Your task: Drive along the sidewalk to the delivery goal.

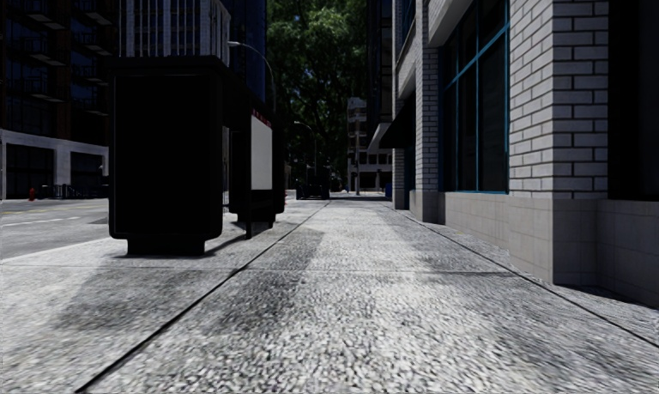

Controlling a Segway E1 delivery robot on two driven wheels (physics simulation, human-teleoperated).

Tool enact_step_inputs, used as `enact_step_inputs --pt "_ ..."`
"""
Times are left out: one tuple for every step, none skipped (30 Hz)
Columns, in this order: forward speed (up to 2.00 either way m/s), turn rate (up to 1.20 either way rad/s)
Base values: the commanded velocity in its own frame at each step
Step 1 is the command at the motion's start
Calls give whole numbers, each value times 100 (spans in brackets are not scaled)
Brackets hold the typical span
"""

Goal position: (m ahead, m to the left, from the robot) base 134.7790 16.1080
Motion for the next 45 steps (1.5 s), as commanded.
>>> enact_step_inputs --pt "198 -80" --pt "198 -78" --pt "198 -3" --pt "198 -3" --pt "198 0" --pt "200 0" --pt "200 0" --pt "200 0" --pt "200 0" --pt "200 0" --pt "200 0" --pt "200 0" --pt "200 0" --pt "200 0" --pt "200 0" --pt "200 0" --pt "200 0" --pt "200 0" --pt "200 0" --pt "200 0" --pt "200 0" --pt "200 0" --pt "200 0" --pt "198 0" --pt "182 0" --pt "182 0" --pt "185 0" --pt "200 0" --pt "199 0" --pt "199 0" --pt "200 0" --pt "188 0" --pt "188 0" --pt "0 0" --pt "-79 0" --pt "0 0" --pt "0 0" --pt "0 0" --pt "0 0" --pt "0 0" --pt "0 0" --pt "0 0" --pt "0 0" --pt "0 0" --pt "0 0"
